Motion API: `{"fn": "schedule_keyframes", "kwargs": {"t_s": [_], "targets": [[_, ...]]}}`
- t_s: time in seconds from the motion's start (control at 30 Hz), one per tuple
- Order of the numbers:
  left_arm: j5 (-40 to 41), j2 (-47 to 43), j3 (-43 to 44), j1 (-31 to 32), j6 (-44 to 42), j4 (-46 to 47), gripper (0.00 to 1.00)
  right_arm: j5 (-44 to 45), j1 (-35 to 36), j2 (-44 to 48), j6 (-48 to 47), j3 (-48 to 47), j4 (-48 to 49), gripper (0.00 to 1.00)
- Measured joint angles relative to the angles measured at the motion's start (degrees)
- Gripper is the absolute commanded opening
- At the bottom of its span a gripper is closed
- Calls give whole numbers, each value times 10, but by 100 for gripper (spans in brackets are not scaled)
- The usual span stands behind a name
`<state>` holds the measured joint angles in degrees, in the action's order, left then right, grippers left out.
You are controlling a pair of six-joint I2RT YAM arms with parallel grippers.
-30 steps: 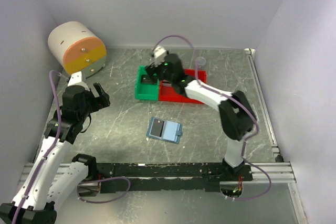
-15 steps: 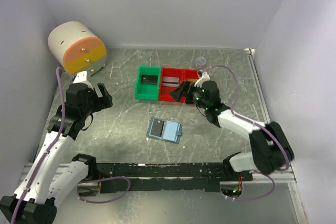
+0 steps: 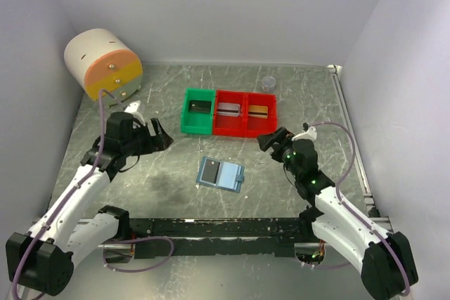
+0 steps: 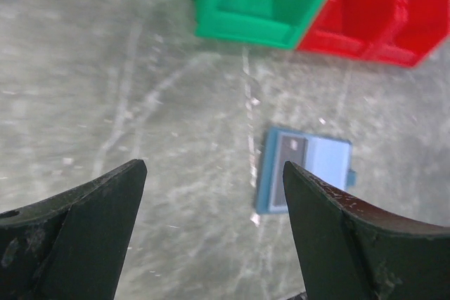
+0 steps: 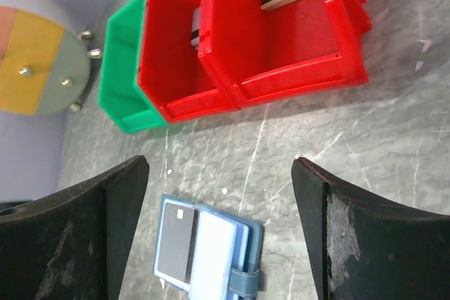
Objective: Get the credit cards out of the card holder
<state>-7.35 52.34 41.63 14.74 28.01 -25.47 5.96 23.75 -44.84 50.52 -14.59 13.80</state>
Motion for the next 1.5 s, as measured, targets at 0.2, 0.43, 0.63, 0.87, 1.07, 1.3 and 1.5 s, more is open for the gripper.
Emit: {"fn": "schedule_keyframes", "kwargs": {"t_s": [0.2,0.43,0.63,0.87,1.07,1.3,1.5], "targets": [[-35,30,-55,85,54,83,83,-55,-6,-38,-14,-45,-78,54],[-26,168,-31,195,73,131,73,-235,-5,-32,12,75,-47,42],[-24,241,-27,234,98,156,62,-325,-5,-31,38,85,-42,32],[-10,319,-5,276,113,149,47,-360,-5,-25,63,85,-64,32],[6,339,11,311,124,147,36,-370,-5,-80,84,76,-40,31],[18,339,11,334,141,140,31,-379,16,-180,102,28,26,31],[27,335,11,343,147,128,32,-356,74,-254,91,-50,31,30]]}}
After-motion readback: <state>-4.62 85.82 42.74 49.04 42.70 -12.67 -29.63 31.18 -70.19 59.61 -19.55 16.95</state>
